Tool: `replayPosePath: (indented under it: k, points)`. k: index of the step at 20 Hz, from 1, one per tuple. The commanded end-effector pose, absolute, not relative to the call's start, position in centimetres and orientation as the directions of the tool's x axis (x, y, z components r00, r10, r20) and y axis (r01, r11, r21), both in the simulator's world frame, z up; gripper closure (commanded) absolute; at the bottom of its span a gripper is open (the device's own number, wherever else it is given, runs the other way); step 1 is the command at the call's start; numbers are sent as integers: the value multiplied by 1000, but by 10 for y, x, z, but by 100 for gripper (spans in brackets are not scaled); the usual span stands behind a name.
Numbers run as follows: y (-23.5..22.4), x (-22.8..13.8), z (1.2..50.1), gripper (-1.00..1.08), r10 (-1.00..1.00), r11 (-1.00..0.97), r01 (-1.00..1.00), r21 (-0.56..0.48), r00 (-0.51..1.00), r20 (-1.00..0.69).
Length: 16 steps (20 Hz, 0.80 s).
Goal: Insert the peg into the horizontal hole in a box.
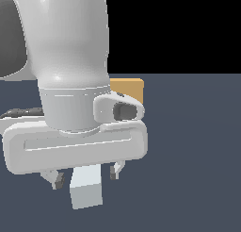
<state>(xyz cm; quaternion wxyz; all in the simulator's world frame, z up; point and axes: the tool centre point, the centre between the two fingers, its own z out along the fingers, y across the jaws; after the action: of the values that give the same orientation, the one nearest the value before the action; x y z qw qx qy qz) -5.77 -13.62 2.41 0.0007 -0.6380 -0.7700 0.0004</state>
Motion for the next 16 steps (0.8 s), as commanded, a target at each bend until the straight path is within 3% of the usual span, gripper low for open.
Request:
replayPosePath:
  k: [1, 2, 16]
  points:
    - [-136, -57, 22, -92, 983, 186, 983, 0, -186, 0]
    - [-136, -57, 22, 108, 983, 186, 983, 0, -186, 0]
    - [-133, -56, 24, 108, 984, 180, 984, 1, -180, 0]
